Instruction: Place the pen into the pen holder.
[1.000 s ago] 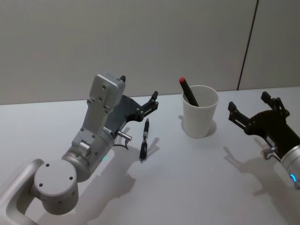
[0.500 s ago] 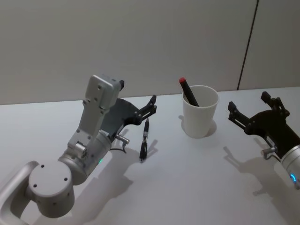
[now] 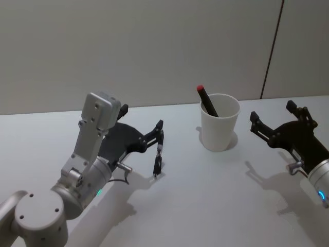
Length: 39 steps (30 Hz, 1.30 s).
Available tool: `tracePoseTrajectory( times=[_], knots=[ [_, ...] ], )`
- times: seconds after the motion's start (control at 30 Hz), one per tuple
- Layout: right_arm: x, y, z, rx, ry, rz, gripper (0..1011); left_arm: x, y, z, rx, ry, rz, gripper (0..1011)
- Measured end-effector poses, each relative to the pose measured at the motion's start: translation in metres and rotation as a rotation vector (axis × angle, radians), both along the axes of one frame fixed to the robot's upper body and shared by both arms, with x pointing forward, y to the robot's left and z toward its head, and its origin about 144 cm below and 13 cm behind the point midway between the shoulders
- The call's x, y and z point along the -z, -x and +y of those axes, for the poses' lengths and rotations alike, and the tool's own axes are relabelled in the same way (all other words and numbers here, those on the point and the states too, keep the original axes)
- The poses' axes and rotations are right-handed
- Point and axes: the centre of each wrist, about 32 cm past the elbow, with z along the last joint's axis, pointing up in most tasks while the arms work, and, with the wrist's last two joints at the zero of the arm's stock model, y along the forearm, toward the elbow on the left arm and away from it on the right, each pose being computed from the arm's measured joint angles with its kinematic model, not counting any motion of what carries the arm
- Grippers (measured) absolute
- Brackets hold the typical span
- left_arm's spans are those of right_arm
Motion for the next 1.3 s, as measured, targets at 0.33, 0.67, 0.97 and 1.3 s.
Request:
tracePoseTrajectory(
  times=[0.33, 0.67, 0.97, 1.3],
  knots=[
    [0.000, 0.000, 0.000, 0.000, 0.000, 0.000, 1001, 0.001, 0.010, 0.001, 0.013, -0.005, 0.059, 1001],
    [0.000, 0.000, 0.000, 0.000, 0.000, 0.000, 1001, 0.005, 0.012, -0.004, 0.058, -0.009, 0.120, 1001],
    [0.000, 0.000, 0.000, 0.000, 0.000, 0.000, 1002, 0.010, 0.005, -0.010, 0.085, -0.006, 0.167, 1001],
    [0.000, 0.000, 0.000, 0.000, 0.000, 0.000, 1002, 0.016, -0.004, -0.015, 0.077, 0.003, 0.203, 1001]
  ],
)
